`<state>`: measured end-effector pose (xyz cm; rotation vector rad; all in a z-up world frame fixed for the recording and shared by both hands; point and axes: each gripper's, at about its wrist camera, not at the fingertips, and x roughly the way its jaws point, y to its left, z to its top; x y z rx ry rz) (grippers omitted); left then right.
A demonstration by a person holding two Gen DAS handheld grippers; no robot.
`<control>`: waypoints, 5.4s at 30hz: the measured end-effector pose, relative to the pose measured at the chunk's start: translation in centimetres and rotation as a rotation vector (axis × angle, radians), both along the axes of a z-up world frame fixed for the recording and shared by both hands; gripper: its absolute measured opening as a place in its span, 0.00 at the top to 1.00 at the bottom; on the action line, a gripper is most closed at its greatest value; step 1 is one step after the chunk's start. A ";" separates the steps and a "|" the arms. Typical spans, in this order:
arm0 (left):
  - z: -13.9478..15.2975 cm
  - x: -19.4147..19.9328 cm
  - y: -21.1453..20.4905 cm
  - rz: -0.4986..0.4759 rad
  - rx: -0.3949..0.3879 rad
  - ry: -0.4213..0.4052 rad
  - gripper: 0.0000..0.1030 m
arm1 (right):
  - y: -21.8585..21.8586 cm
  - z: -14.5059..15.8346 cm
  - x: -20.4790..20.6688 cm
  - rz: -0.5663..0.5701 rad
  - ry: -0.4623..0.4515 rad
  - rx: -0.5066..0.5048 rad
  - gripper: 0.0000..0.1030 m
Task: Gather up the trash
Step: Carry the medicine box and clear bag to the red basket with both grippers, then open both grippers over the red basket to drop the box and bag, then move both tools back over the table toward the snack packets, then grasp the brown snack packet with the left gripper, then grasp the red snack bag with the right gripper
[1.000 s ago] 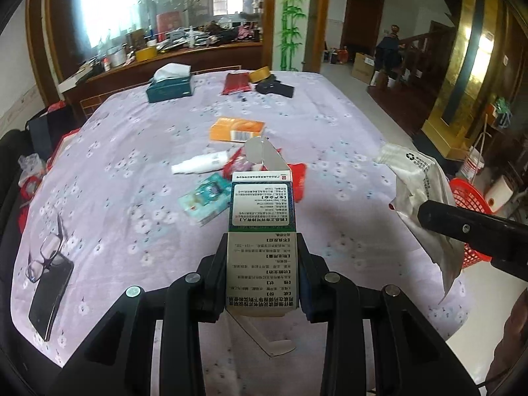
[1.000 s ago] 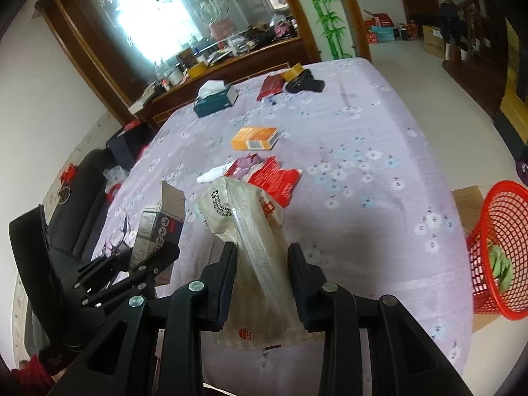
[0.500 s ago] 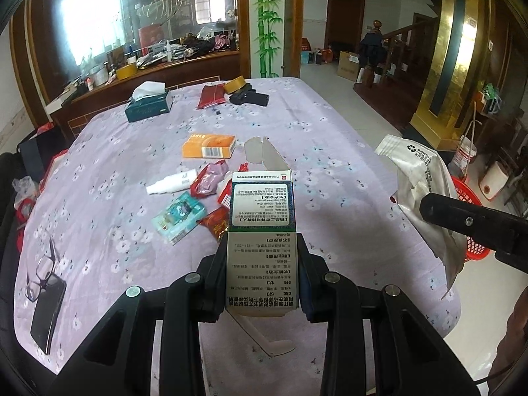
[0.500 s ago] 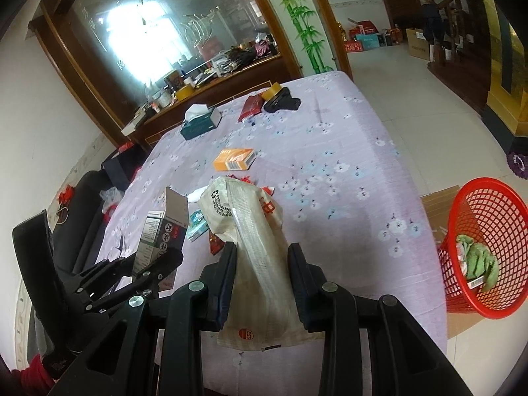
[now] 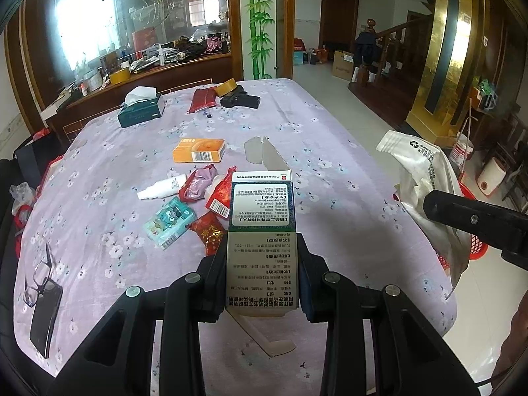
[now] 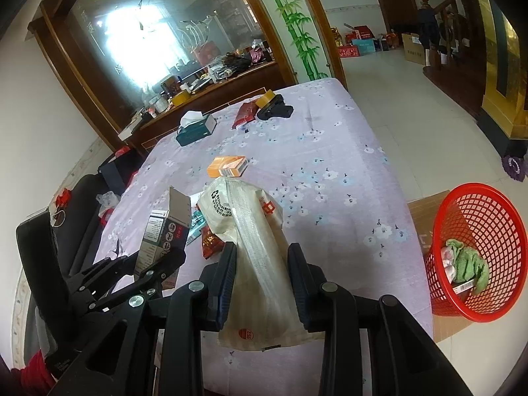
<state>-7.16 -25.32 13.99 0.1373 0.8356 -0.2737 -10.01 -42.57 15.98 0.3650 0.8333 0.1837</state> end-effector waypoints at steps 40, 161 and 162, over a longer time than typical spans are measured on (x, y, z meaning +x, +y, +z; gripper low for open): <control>-1.7 0.5 -8.1 -0.159 -0.002 0.047 0.68 | -7.2 -0.8 -3.1 -0.175 0.045 0.012 0.66; -6.9 2.5 14.3 0.219 -0.084 0.215 0.69 | 4.8 -11.6 16.6 0.101 0.361 0.248 0.55; -6.9 2.4 14.7 0.221 -0.082 0.213 0.69 | 5.0 -12.3 17.5 0.090 0.377 0.258 0.55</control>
